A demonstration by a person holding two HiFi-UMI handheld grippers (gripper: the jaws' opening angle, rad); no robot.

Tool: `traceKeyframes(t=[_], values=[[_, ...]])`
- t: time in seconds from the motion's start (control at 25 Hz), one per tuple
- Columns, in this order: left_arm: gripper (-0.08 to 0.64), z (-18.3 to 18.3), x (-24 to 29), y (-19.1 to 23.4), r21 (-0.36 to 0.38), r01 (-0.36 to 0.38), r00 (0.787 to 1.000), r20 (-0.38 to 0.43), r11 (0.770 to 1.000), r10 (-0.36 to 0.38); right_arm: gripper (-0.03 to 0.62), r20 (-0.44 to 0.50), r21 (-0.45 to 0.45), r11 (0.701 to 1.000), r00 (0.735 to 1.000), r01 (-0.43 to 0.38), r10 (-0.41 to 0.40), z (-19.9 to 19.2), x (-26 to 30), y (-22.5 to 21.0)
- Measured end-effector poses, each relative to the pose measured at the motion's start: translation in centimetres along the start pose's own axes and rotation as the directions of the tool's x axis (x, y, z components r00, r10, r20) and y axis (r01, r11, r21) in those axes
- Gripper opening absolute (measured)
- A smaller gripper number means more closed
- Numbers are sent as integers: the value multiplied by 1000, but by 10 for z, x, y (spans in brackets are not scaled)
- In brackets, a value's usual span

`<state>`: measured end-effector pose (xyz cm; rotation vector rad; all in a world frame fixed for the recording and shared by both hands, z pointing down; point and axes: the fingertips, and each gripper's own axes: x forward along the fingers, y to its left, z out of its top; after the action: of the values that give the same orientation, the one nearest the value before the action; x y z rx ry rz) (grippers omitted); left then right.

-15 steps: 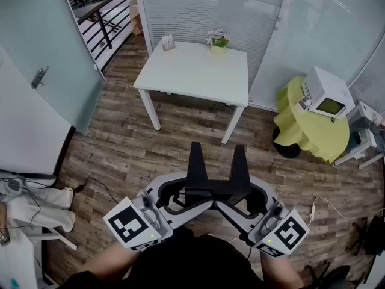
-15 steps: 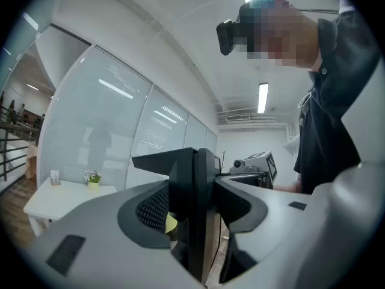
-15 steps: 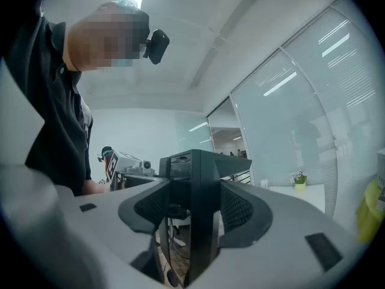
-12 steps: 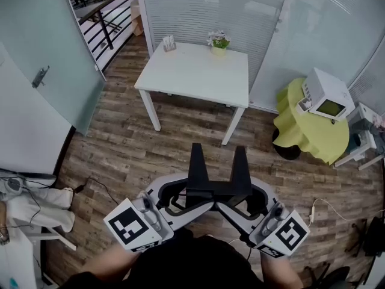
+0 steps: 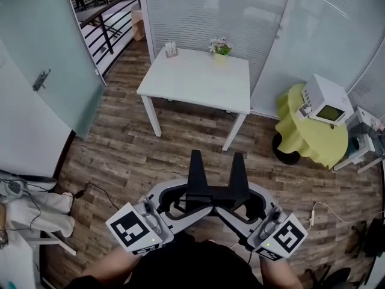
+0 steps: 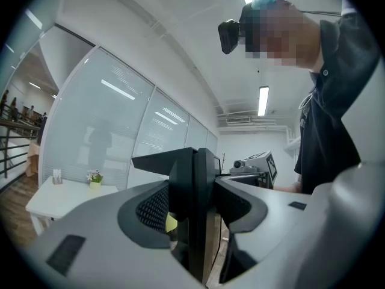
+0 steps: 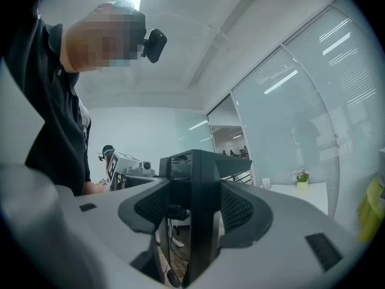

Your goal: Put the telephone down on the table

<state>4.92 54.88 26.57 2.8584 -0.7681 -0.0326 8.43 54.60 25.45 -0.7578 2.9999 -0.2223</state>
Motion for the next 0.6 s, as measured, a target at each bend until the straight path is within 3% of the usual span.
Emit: traceKeyframes(t=[0.6], values=[[232,-1,-38,62,-6,43,999,2,999,-43,265,-18,-12,999,999,40,-40,-12,71,1]])
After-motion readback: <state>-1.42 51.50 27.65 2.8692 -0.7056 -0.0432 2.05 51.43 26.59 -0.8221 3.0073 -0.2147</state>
